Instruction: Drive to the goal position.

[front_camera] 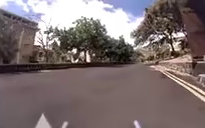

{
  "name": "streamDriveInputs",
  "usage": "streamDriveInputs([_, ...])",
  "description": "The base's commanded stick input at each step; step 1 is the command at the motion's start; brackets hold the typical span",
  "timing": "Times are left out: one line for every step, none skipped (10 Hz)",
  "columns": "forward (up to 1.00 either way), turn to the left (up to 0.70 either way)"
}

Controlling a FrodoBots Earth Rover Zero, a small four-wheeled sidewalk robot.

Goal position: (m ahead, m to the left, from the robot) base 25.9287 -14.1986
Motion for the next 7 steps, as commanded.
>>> streamDriveInputs([0.70, -0.28])
streamDriveInputs([0.70, -0.28])
streamDriveInputs([0.70, -0.28])
streamDriveInputs([0.70, -0.28])
streamDriveInputs([0.70, -0.28])
streamDriveInputs([0.70, -0.25])
streamDriveInputs([0.70, -0.16])
